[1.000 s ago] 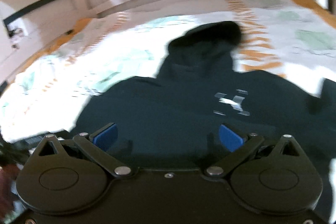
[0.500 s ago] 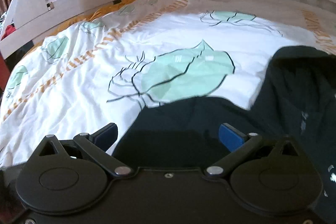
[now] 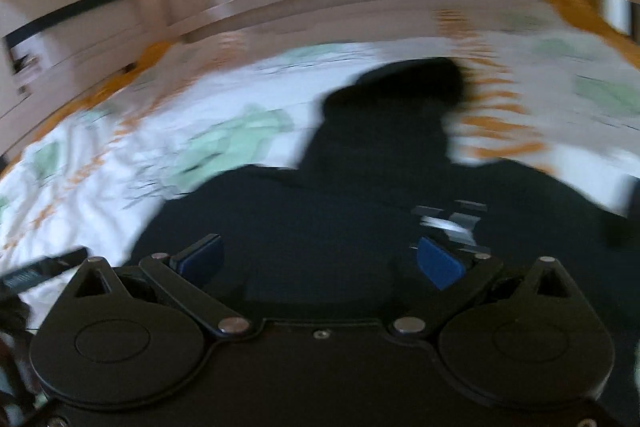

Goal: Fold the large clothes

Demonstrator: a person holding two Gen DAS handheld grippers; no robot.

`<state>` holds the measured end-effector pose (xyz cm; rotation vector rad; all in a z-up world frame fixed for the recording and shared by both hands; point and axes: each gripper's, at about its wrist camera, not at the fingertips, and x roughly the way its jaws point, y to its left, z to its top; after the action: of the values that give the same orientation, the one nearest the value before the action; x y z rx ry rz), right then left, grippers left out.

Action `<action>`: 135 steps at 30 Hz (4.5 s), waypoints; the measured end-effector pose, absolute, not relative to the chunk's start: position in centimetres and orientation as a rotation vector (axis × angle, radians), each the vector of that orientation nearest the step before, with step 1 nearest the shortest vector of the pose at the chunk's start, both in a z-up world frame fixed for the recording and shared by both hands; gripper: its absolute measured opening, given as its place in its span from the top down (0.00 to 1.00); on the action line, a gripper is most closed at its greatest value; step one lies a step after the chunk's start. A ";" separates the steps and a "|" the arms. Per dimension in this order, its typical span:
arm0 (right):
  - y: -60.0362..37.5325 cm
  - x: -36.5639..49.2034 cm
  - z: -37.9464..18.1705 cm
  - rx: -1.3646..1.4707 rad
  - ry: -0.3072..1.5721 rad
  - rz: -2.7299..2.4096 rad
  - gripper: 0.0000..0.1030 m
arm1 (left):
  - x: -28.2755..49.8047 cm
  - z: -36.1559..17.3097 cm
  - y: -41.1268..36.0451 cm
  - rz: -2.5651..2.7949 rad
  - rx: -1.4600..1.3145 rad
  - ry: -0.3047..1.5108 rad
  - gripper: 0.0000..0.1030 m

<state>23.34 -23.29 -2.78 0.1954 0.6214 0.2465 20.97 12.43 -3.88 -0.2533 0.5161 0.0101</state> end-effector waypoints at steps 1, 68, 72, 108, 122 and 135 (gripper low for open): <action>-24.9 22.8 -2.7 0.208 0.622 0.218 0.01 | 21.0 -3.5 11.8 -0.013 -0.241 0.516 0.04; -18.0 24.1 2.0 -0.043 0.539 0.325 0.84 | 25.8 -4.1 9.7 -0.153 -0.294 0.725 0.00; -13.0 23.9 -3.5 -0.112 0.669 0.372 0.82 | 25.4 -4.4 11.6 -0.127 -0.307 0.739 0.00; -26.6 14.6 -5.8 0.182 0.729 0.282 0.15 | 27.1 -7.4 -2.9 -0.257 0.029 0.721 0.00; -30.4 14.9 -6.9 0.275 0.725 0.212 0.15 | 28.7 -8.2 4.6 -0.224 -0.342 0.796 0.00; -32.3 15.5 -5.0 0.285 0.661 0.185 0.12 | 29.1 -3.2 4.8 -0.311 -0.335 0.651 0.83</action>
<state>15.47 -32.30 -4.97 0.2851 0.6606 0.1852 29.06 4.79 -3.18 -0.3350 0.6510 -0.3107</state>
